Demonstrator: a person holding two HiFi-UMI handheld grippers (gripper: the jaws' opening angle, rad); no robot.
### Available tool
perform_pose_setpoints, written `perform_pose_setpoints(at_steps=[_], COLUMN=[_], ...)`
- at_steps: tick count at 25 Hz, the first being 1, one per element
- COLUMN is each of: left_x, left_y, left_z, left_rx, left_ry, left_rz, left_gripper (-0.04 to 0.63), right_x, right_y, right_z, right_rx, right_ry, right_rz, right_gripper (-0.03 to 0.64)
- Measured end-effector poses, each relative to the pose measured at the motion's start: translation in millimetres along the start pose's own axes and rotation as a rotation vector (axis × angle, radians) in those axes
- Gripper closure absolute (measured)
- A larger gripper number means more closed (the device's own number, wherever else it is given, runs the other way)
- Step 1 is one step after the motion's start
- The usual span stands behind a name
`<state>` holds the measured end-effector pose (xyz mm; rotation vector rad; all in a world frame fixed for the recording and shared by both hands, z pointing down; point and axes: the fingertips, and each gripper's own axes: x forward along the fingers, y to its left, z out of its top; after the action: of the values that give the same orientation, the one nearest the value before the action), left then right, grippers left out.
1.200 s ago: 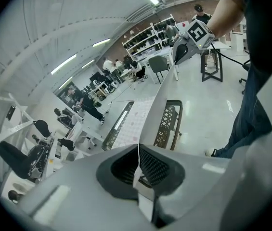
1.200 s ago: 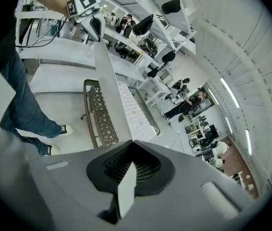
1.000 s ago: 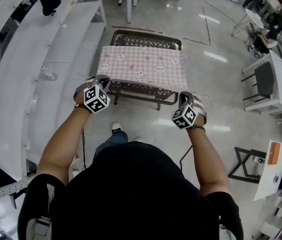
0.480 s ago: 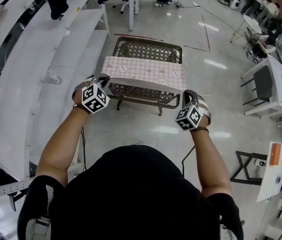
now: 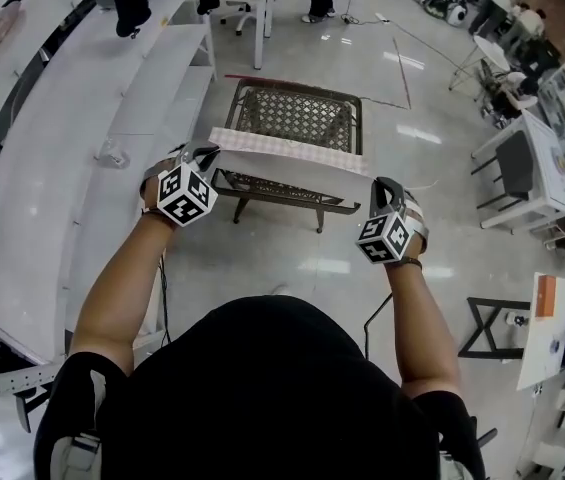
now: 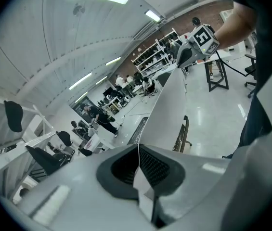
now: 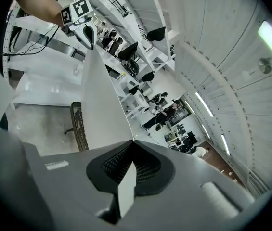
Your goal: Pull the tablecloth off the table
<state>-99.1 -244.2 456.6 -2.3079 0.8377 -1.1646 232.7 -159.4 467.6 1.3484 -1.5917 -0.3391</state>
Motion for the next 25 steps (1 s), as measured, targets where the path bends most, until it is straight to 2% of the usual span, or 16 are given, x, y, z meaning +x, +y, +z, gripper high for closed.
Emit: perform_pose_setpoints(at_steps=[12, 25], left_x=[-98, -180], left_y=[11, 1], left_z=[7, 24], left_rx=[0.027, 0.061], left_ry=[-0.096, -0.185], left_rz=[0.074, 0.116], left_gripper=[0.592, 0.592], right_x=[-97, -190], right_y=[-2, -1], right_z=[46, 62], right_rx=[0.016, 0.047], right_ry=[-0.048, -0.078], right_rz=[-0.12, -0.224], right_gripper=[0.588, 0.588])
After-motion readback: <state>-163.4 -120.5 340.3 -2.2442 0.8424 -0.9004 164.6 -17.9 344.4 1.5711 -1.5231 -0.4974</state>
